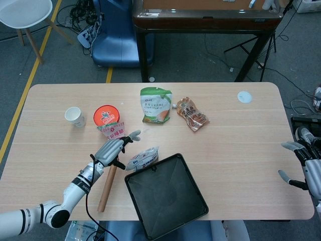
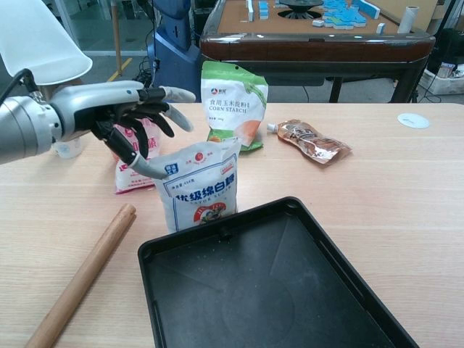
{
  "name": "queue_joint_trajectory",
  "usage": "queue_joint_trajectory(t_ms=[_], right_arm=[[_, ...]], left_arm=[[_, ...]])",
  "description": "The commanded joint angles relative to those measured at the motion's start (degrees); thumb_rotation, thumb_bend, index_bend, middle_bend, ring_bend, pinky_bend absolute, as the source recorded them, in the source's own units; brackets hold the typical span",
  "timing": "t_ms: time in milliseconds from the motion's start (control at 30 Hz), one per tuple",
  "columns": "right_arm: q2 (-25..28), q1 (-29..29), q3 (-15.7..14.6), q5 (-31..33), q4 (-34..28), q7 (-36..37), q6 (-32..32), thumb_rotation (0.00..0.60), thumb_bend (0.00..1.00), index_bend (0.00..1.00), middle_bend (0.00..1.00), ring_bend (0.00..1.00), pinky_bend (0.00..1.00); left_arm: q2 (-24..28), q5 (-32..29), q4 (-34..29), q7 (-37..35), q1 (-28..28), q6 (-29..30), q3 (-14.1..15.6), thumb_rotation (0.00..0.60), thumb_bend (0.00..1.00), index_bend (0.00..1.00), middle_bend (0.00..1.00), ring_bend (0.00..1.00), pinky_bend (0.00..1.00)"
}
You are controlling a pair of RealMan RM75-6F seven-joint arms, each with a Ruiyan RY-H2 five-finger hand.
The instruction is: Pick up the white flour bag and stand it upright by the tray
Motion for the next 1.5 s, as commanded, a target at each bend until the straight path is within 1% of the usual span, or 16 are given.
queue_joint_trajectory(t_ms=[33, 200, 333, 400, 467, 533, 633, 733, 800, 867, 1067, 1300, 1500], right_arm=[[0.1, 0.05, 0.0, -0.07, -0.14, -0.05, -0.01, 0.6, 0.22, 0.24, 0.25, 0.14, 0.16], [0.37, 0.13, -0.13, 0.06, -0.45, -0.31, -0.36, 0.6, 0.22, 0.24, 0.25, 0.14, 0.17], [0.68, 0.58, -0.25, 0.06, -0.77, -0.17, -1.29, 0.6, 0.22, 0.24, 0.25, 0.14, 0.17], [0.95, 0.98, -0.27, -0.06, -0.98, -0.01, -1.92, 0.6, 0.22, 0.24, 0.25, 0.14, 0.17], [1.27, 1.5, -0.24, -0.37, -1.21, 0.28, -2.53, 0.6, 0.22, 0.24, 0.25, 0.14, 0.16], [1.49, 1.88, -0.19, -0.62, -1.33, 0.47, -2.88, 0.6, 0.22, 0.24, 0.25, 0.14, 0.16], [1.64, 2.58, -0.13, -0.67, -1.29, 1.08, -3.81, 0.6, 0.22, 0.24, 0.25, 0.14, 0.17], [1.61, 3.25, 0.03, -0.29, -0.81, 2.19, -4.86, 0.6, 0.22, 0.24, 0.25, 0.14, 0.17], [1.5, 3.61, 0.08, -0.28, -0.51, 2.29, -5.29, 0.6, 0.22, 0.24, 0.25, 0.14, 0.16], [1.39, 4.03, 0.05, -0.57, -0.38, 2.42, -5.68, 0.6, 0.22, 0.24, 0.25, 0.14, 0.17], [0.94, 5.18, -0.17, -1.93, -0.53, 1.95, -6.42, 0.6, 0.22, 0.24, 0.25, 0.14, 0.16], [0.06, 5.78, -0.46, -2.95, -1.0, -0.74, -6.31, 0.6, 0.22, 0.24, 0.25, 0.14, 0.17], [-0.19, 5.8, -0.79, -3.4, -1.63, -1.66, -5.9, 0.6, 0.22, 0.24, 0.25, 0.14, 0.17]], left_arm=[[3.48, 1.45, -2.9, -1.08, 1.19, 0.8, 0.15, 0.6, 0.1, 0.04, 0.18, 0.21, 0.43], [10.23, 2.69, -7.56, -3.26, 3.61, 2.17, 0.44, 0.6, 0.1, 0.03, 0.18, 0.21, 0.43], [15.03, 4.1, -10.36, -5.01, 7.06, 5.61, 1.29, 0.6, 0.1, 0.04, 0.18, 0.22, 0.43], [16.53, 4.72, -10.74, -4.42, 8.54, 7.44, 1.97, 0.6, 0.11, 0.05, 0.19, 0.22, 0.43], [17.46, 5.39, -10.33, -2.0, 10.3, 10.36, 2.87, 0.6, 0.11, 0.07, 0.19, 0.22, 0.43], [17.11, 5.97, -9.38, 1.02, 12.11, 14.1, 3.56, 0.6, 0.11, 0.1, 0.19, 0.22, 0.43], [15.44, 7.06, -6.8, 7.33, 15.59, 21.27, 4.95, 0.6, 0.11, 0.1, 0.19, 0.22, 0.42], [14.08, 7.96, -4.71, 11.78, 18.8, 27.17, 6.05, 0.6, 0.11, 0.1, 0.18, 0.22, 0.4], [13.19, 8.84, -3.39, 13.99, 20.82, 30.73, 6.76, 0.6, 0.11, 0.1, 0.18, 0.22, 0.38], [12.67, 9.14, -2.81, 14.51, 23.21, 33.78, 7.56, 0.6, 0.11, 0.1, 0.18, 0.22, 0.37], [12.6, 9.44, -1.43, 15.18, 29.19, 39.52, 9.91, 0.6, 0.11, 0.1, 0.18, 0.21, 0.35], [14.26, 10.45, -3.04, 14.66, 33.39, 41.54, 12.04, 0.6, 0.11, 0.1, 0.18, 0.21, 0.34], [13.22, 13.78, -2.92, 15.16, 35.41, 43.5, 12.95, 0.6, 0.11, 0.11, 0.18, 0.21, 0.32]])
